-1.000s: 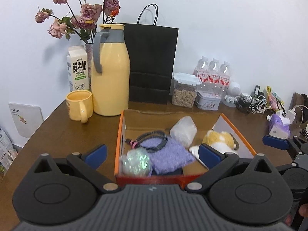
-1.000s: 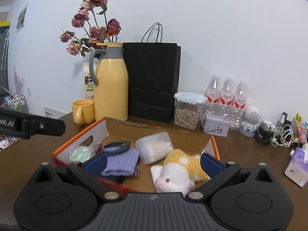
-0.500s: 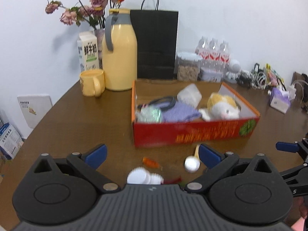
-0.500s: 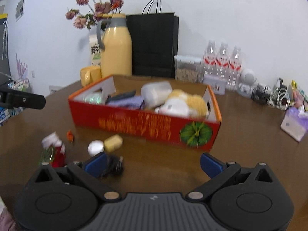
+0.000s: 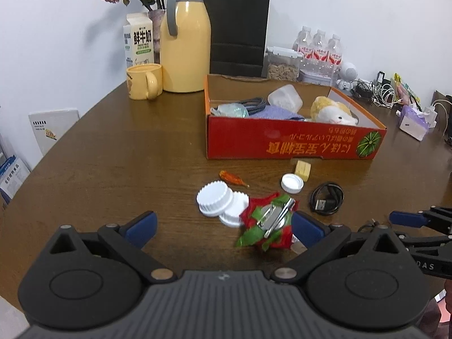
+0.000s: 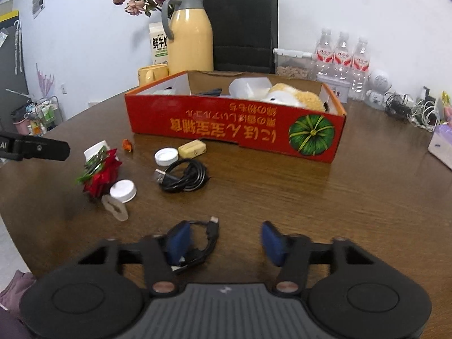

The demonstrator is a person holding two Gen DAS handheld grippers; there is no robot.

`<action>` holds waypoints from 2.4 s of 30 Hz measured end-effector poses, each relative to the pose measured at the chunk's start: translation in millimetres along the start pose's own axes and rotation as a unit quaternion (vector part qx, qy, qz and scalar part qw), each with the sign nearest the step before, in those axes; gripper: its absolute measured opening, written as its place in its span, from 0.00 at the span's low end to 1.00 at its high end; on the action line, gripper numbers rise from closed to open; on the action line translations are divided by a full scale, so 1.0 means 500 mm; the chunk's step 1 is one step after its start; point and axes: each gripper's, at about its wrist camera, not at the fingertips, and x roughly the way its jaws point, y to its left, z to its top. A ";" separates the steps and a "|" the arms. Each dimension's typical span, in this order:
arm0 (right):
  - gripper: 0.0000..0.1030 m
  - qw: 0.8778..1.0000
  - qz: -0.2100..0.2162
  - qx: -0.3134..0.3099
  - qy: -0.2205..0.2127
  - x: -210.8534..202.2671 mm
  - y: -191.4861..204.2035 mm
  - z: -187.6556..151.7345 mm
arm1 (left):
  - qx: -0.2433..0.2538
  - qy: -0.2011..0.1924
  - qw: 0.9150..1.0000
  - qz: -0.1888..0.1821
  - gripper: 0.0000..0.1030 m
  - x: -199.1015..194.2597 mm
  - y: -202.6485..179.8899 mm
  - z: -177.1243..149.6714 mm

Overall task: Organize objects
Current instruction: 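Grasp the small black cable with the right tool while the left tool grasps the red flower clip, then carry the cable and red flower into the box and open both tools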

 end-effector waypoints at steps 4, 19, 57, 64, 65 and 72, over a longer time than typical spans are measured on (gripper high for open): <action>0.27 1.000 0.004 -0.002 -0.009 0.000 0.002 -0.005 | 0.000 0.008 1.000 -0.005 1.00 0.010 -0.003 -0.008; 0.06 0.999 0.011 -0.021 -0.029 -0.005 0.016 -0.015 | -0.007 0.013 1.000 -0.018 1.00 0.044 -0.032 -0.017; 0.06 0.997 0.014 -0.016 -0.078 -0.043 0.009 0.026 | -0.027 0.006 0.998 -0.053 0.34 0.040 -0.056 -0.008; 0.06 0.994 0.015 -0.031 -0.102 -0.042 0.016 0.069 | -0.015 -0.028 0.998 -0.056 0.34 0.026 -0.067 0.036; 0.06 0.994 0.015 -0.033 -0.106 -0.041 0.015 0.078 | -0.013 -0.033 0.998 -0.057 0.34 0.026 -0.070 0.044; 0.06 0.988 0.007 -0.050 -0.146 -0.022 0.012 0.166 | 0.009 -0.072 0.996 -0.058 0.34 0.033 -0.088 0.119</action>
